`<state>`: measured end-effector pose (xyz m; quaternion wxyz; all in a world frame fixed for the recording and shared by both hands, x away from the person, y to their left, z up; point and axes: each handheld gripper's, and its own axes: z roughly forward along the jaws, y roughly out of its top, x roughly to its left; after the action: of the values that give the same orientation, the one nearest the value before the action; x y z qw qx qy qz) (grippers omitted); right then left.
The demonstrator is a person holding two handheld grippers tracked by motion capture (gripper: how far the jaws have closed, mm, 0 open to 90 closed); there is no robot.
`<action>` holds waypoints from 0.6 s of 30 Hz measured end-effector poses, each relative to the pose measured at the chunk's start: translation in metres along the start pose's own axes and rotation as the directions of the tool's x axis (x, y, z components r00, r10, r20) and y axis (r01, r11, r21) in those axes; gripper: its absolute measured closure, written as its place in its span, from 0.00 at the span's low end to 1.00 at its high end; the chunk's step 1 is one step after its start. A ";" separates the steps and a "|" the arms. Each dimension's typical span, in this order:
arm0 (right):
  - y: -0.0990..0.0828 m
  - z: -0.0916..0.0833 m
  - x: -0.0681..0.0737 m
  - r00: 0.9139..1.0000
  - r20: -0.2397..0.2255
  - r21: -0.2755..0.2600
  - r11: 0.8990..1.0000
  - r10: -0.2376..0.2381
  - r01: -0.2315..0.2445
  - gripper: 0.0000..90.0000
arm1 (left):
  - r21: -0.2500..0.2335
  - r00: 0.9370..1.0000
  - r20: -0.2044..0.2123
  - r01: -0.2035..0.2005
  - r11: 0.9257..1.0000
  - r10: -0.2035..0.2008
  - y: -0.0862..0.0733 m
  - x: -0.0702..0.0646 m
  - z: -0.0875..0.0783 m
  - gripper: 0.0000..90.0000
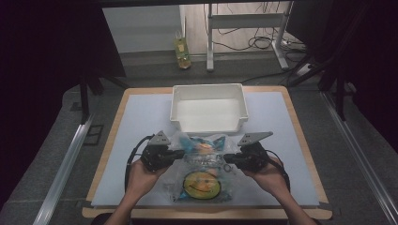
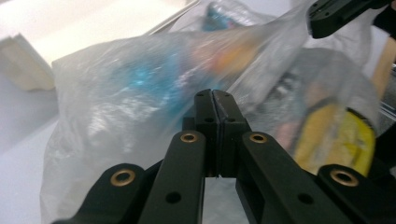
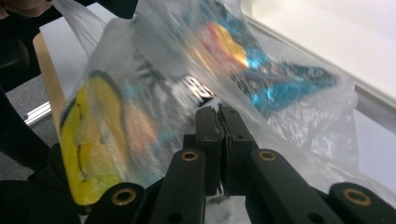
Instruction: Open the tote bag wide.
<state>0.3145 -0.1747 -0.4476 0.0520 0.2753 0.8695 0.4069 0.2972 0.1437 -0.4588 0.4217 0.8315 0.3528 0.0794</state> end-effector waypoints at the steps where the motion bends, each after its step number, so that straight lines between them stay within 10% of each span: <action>1: -0.002 0.002 -0.002 1.000 -0.006 -0.001 1.000 0.006 -0.006 0.96 | 0.003 1.000 0.021 0.007 1.000 -0.007 -0.001 0.002 0.002 0.99; 9: -0.007 0.014 -0.006 1.000 0.009 0.014 1.000 0.016 -0.016 0.96 | 0.002 0.999 -0.040 0.017 1.000 -0.017 -0.004 0.007 0.009 0.99; 18: -0.009 0.026 -0.013 0.999 0.018 0.018 0.999 0.033 -0.033 0.96 | 0.000 0.999 0.008 0.044 0.999 -0.044 -0.013 0.018 0.017 0.99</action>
<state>0.3298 -0.1684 -0.4728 0.0505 0.2938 0.8679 0.3973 0.3108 0.1495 -0.4820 0.4250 0.8238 0.3692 0.0666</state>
